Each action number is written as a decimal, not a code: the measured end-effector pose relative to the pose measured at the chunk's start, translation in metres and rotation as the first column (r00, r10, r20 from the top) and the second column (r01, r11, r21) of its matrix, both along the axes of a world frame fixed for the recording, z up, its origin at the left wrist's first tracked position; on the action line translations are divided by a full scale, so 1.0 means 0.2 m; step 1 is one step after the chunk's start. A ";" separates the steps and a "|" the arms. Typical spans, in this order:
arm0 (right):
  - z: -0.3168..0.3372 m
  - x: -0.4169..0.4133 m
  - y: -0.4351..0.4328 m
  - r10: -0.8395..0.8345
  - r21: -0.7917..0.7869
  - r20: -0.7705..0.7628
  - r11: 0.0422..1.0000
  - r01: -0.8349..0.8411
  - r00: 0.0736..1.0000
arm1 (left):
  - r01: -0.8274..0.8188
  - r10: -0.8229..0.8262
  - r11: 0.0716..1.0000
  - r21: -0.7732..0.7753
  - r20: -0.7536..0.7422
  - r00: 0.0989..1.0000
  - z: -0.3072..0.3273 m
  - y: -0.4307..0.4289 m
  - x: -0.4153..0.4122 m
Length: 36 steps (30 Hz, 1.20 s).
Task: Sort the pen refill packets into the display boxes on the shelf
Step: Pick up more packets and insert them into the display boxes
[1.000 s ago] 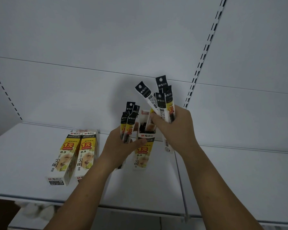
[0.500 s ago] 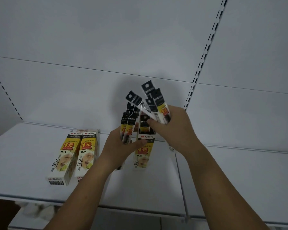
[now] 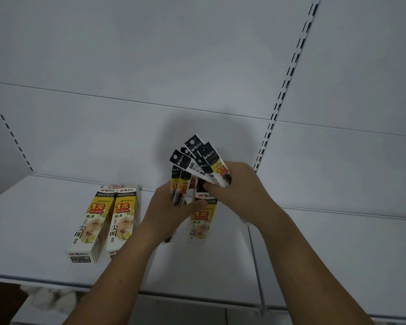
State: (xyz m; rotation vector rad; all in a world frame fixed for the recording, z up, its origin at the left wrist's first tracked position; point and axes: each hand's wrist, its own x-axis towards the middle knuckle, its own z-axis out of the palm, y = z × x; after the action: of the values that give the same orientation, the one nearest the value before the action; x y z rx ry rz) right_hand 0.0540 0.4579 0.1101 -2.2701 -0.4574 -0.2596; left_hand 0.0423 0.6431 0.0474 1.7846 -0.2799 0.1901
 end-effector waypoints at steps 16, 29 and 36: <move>0.12 0.00 -0.04 0.214 -0.172 -0.100 0.958 -0.229 0.972 | -0.015 0.014 1.000 0.017 0.014 1.000 -0.01 0.01 -0.01; 0.14 -0.01 -0.06 0.223 -0.142 -0.135 0.960 -0.242 0.965 | -0.049 0.049 0.999 -0.008 -0.006 0.999 -0.01 0.00 0.00; 0.10 -0.02 -0.05 0.212 -0.077 -0.118 0.972 -0.222 0.970 | -0.044 0.044 0.999 -0.007 -0.024 0.999 -0.03 0.00 0.01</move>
State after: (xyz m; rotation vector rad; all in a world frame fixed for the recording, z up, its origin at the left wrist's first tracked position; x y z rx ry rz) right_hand 0.0493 0.4486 0.1303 -2.2834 -0.6664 -0.0037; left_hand 0.0448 0.6429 0.0421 1.7858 -0.2231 0.2009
